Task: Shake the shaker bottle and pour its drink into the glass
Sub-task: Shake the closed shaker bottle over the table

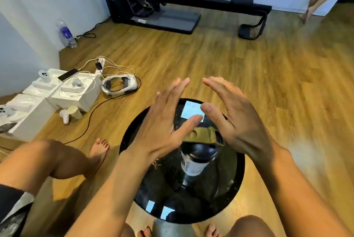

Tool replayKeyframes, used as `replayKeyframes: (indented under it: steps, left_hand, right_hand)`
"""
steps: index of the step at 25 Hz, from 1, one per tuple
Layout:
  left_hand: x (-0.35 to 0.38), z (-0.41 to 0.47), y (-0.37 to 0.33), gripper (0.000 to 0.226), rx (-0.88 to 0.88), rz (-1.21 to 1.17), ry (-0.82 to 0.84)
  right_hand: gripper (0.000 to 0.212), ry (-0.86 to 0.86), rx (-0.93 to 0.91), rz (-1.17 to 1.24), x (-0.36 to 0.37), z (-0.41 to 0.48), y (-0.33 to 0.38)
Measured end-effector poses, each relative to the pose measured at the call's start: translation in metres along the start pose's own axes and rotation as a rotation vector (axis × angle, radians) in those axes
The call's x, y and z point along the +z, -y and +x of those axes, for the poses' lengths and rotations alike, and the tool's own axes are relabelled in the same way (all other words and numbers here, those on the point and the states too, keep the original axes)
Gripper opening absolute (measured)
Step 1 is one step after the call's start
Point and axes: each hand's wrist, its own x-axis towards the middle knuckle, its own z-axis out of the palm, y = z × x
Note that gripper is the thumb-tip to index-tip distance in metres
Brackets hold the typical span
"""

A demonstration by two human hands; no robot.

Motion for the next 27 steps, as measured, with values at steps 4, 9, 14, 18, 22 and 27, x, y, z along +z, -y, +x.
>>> replayKeyframes:
  steps: [4, 9, 14, 18, 22, 27]
  left_hand:
    - [0.041, -0.053, 0.011, 0.088, -0.105, 0.026, 0.019]
    - [0.088, -0.077, 0.030, 0.113, -0.250, -0.131, 0.004]
    - [0.116, -0.066, 0.048, 0.107, -0.312, -0.296, -0.048]
    - [0.131, -0.064, 0.061, 0.085, -0.442, -0.355, -0.076]
    - [0.134, -0.062, 0.068, 0.085, -0.431, -0.327, -0.074]
    - [0.130, -0.064, 0.064, 0.086, -0.401, -0.405, -0.077]
  right_hand:
    - [0.071, 0.074, -0.001, -0.050, 0.029, -0.039, -0.013]
    - [0.072, 0.190, 0.083, -0.191, 0.063, -0.053, -0.030]
    - [0.071, 0.175, 0.201, -0.368, 0.089, -0.033, -0.025]
    - [0.059, 0.015, 0.258, -0.473, 0.109, -0.028, -0.018]
    - [0.041, 0.064, 0.027, -0.284, 0.093, -0.024, -0.021]
    - [0.065, 0.265, 0.236, -0.507, 0.099, -0.016, -0.010]
